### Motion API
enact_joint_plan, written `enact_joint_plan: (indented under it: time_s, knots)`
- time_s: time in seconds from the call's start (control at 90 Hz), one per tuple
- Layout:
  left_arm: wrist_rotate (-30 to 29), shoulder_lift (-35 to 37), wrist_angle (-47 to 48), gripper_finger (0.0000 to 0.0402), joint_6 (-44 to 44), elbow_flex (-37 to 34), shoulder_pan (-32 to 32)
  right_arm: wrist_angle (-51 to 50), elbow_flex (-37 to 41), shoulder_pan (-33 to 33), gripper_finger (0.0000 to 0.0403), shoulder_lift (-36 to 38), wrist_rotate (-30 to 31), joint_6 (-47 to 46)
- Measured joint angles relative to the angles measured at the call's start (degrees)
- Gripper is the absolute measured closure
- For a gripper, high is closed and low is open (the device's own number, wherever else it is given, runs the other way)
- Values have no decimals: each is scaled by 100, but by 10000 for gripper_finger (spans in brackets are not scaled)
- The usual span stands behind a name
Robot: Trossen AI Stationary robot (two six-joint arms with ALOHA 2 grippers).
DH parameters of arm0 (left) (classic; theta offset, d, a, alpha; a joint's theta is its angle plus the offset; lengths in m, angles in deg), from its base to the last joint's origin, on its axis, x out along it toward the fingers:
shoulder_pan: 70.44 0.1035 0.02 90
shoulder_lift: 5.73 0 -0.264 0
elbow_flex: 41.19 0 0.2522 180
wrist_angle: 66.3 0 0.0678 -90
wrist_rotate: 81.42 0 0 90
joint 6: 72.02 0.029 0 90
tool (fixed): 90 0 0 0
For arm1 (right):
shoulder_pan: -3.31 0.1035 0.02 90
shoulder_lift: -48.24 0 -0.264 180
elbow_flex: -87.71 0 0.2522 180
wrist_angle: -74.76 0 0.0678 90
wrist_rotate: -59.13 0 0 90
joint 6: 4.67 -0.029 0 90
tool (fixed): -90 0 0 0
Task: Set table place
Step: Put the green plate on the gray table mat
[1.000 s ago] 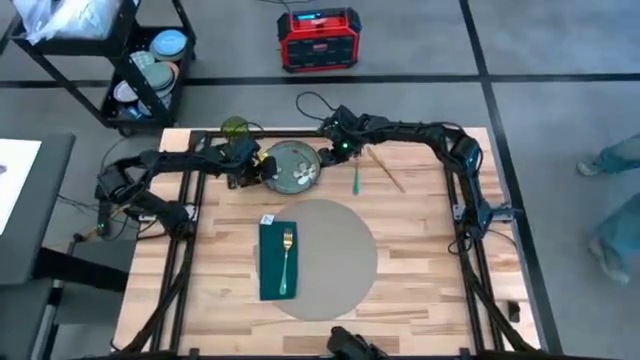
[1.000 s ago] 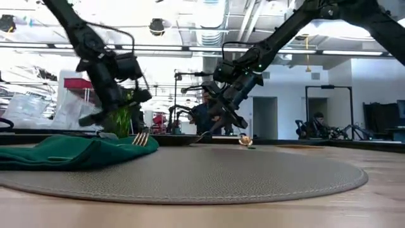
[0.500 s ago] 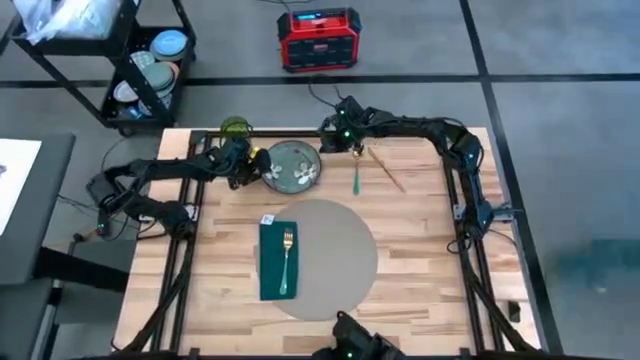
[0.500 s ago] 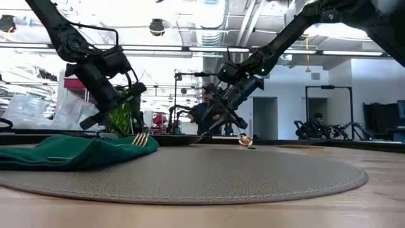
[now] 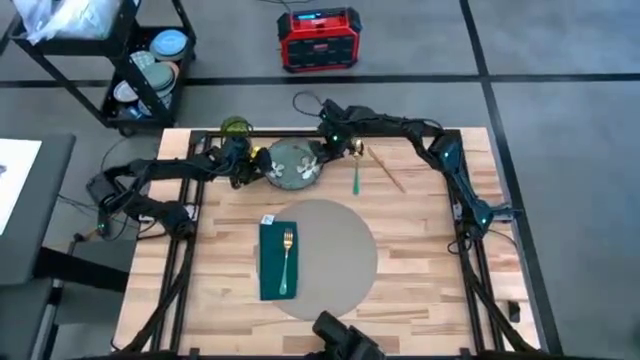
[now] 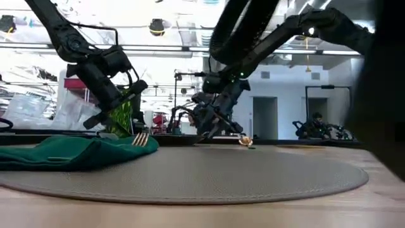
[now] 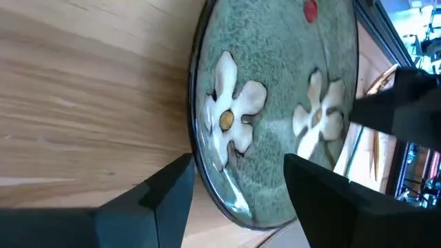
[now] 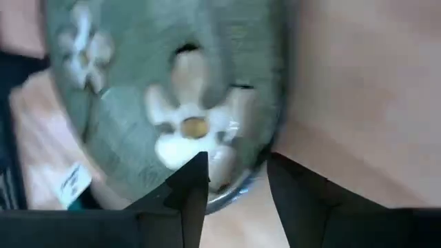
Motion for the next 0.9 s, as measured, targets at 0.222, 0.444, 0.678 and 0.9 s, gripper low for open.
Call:
enact_joint_plan:
  time_s: [0.222, 0.444, 0.678, 0.9]
  knots:
    - [1, -149, 13, 217, 53, 0, 0, -272, -15, 20, 363, 11, 15, 455]
    - [13, -417, -228, 295, 48, 2, -15, -434, -15, -20, 396, 11, -47, 665]
    - [18, -417, -438, 392, 21, 0, -9, -565, -13, -17, 402, 15, 43, 801]
    - [-24, -415, -126, 365, -207, 1, -15, -446, -13, -65, 378, 17, -288, 1294]
